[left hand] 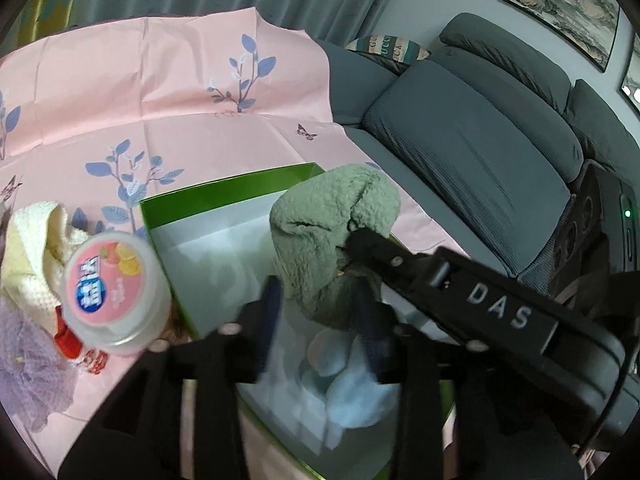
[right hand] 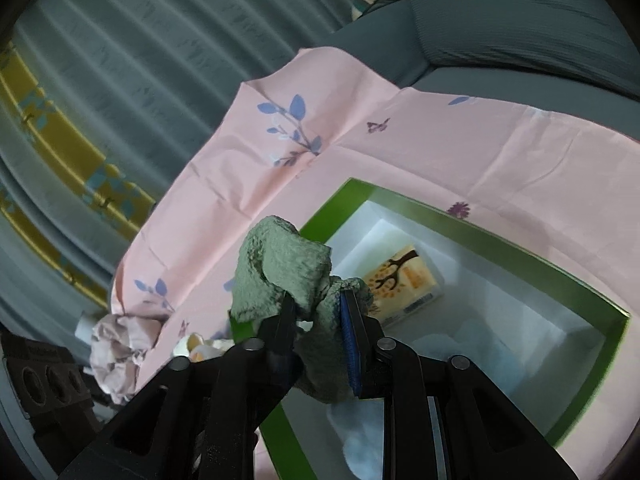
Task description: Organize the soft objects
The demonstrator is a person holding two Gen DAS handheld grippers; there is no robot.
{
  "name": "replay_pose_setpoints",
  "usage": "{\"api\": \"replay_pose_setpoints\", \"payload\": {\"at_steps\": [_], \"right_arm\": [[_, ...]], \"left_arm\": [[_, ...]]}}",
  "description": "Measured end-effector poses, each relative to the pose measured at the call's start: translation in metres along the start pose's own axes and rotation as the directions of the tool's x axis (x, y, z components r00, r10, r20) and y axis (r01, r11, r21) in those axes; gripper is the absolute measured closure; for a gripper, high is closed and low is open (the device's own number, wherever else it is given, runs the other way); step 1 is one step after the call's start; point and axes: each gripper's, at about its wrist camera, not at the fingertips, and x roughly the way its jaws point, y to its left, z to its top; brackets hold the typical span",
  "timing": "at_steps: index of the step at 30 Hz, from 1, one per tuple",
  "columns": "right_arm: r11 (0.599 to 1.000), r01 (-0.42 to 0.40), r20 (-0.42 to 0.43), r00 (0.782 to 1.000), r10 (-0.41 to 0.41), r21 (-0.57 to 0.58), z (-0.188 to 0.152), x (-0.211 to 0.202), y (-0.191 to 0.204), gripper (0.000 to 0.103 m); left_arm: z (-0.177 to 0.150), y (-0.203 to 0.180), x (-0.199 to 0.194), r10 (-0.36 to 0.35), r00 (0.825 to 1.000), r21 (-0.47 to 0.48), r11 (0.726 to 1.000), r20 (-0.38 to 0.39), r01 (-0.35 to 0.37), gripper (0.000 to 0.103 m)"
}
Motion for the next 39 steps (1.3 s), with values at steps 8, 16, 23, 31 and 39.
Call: {"api": "replay_pose_setpoints", "payload": {"at_steps": [8,16,23,31,39], "right_arm": [[0.999,0.032,0.025,0.999,-0.032,-0.005,-0.001,-0.016,0.003,0.046],[0.999,-0.001,0.053,0.999,0.003,-0.035,-0.009,-0.029,0.019,0.017],[0.992,-0.031,0.051,0.998,0.038,-0.124,-0.022,-0.04,0.047,0.011],[0.947,-0.181,-0.084,0.983,0.164,-0.266,-0.055,-0.035,0.105,0.003],[0.906,-0.22,-0.256,0.958,0.13,-0.361,-0.124,0.024,0.161,0.003]], "left_arm": [[-0.013,0.013,-0.041,-0.053,0.996,-0.062,0.996,0.074,0.057,0.018],[-0.03,0.045,-0.107,-0.001,0.99,-0.127,0.992,0.139,0.019,0.003],[-0.06,0.099,-0.163,0.157,0.975,-0.27,0.956,0.154,-0.112,0.001],[-0.114,0.161,-0.188,0.311,0.948,-0.402,0.877,0.06,-0.263,0.001],[-0.144,0.224,-0.189,0.431,0.898,-0.555,0.728,-0.086,-0.402,0.002]]}}
